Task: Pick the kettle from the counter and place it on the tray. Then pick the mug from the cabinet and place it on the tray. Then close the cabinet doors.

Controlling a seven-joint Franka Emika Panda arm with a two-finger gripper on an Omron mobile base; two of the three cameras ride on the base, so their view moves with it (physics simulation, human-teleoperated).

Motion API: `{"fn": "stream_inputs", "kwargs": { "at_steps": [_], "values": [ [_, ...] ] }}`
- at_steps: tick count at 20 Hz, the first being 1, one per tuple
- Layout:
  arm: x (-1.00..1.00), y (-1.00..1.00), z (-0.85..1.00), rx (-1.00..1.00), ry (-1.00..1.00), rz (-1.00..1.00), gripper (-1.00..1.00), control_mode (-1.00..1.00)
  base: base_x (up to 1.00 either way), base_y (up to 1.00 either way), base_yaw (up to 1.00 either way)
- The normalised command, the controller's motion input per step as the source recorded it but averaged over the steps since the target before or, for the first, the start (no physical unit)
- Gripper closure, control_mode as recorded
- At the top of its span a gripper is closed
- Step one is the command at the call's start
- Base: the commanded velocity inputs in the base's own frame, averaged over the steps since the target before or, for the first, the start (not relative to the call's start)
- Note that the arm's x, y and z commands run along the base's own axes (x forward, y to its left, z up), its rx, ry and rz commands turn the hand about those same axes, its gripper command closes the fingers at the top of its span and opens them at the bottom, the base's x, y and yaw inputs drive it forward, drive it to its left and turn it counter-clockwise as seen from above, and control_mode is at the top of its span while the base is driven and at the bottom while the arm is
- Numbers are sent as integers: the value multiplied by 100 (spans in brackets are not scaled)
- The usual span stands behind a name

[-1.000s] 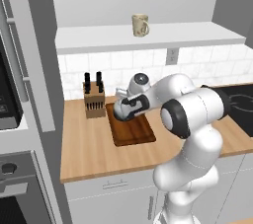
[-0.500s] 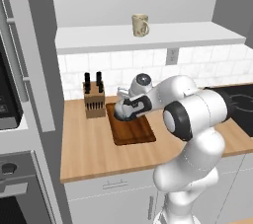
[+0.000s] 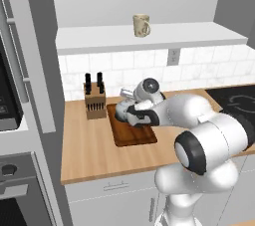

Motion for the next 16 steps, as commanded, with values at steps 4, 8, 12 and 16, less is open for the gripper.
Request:
{"fn": "stream_inputs", "kwargs": {
  "at_steps": [4, 8, 12, 16],
  "values": [
    [-58, 1, 76, 0, 0, 0, -100, -100, 0, 0, 0],
    [-58, 1, 81, -3, 0, 1, -100, -100, 0, 0, 0],
    [-84, 0, 51, -23, -14, 10, -100, -100, 0, 0, 0],
    [-88, 0, 33, -35, -26, 20, -100, -100, 0, 0, 0]
  ]
}}
